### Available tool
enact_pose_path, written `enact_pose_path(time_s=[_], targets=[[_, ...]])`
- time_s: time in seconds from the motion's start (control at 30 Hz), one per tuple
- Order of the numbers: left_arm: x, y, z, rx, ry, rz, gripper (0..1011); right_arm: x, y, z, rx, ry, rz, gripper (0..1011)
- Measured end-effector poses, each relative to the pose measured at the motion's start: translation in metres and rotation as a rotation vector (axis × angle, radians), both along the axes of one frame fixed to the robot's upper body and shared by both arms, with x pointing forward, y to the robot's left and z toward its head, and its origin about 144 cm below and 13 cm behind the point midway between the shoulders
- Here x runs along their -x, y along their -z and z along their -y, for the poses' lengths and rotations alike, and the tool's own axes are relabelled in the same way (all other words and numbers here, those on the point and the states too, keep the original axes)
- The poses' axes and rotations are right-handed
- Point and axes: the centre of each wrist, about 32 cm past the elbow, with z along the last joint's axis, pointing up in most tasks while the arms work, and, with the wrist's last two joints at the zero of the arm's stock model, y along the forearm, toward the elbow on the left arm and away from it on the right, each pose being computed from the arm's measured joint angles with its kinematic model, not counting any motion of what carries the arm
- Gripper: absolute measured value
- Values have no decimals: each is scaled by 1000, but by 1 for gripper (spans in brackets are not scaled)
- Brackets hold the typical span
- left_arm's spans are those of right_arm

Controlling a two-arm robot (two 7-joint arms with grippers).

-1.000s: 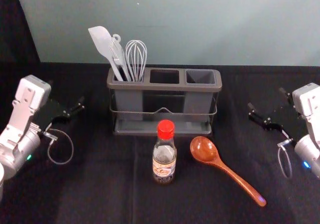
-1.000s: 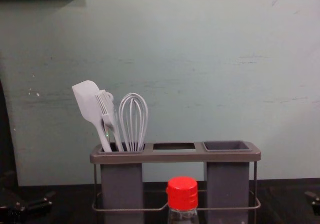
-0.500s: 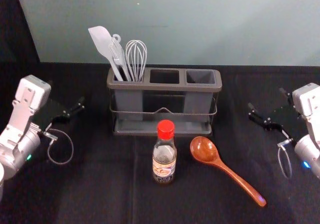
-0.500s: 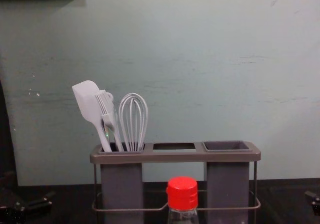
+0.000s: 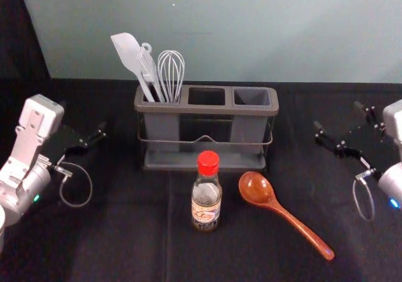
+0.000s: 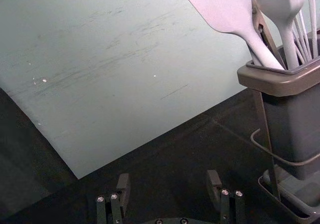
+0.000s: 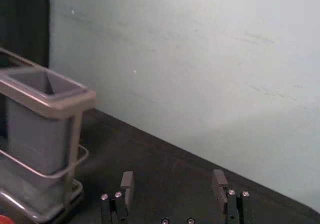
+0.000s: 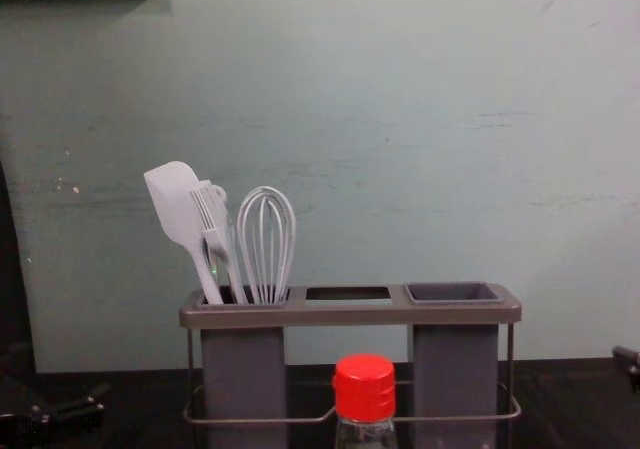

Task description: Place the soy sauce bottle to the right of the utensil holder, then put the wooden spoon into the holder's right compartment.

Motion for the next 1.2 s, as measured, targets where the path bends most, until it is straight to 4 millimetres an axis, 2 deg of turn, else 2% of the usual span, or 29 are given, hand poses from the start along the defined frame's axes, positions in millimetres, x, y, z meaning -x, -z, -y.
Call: enact_pose_path(time_s=[0.3, 0.73, 0.93, 1.2], targets=[[0, 0, 0, 0, 0, 0, 1005, 20, -23, 11, -27, -74, 25, 1004], [0, 0, 0, 0, 0, 0, 1005, 48, -40, 28, -84, -202, 16, 1004], [0, 0, 0, 0, 0, 0, 1005, 57, -47, 30, -107, -324, -22, 1004], [0, 0, 0, 0, 0, 0, 1005, 63, -47, 23, -159, -486, -98, 1004]])
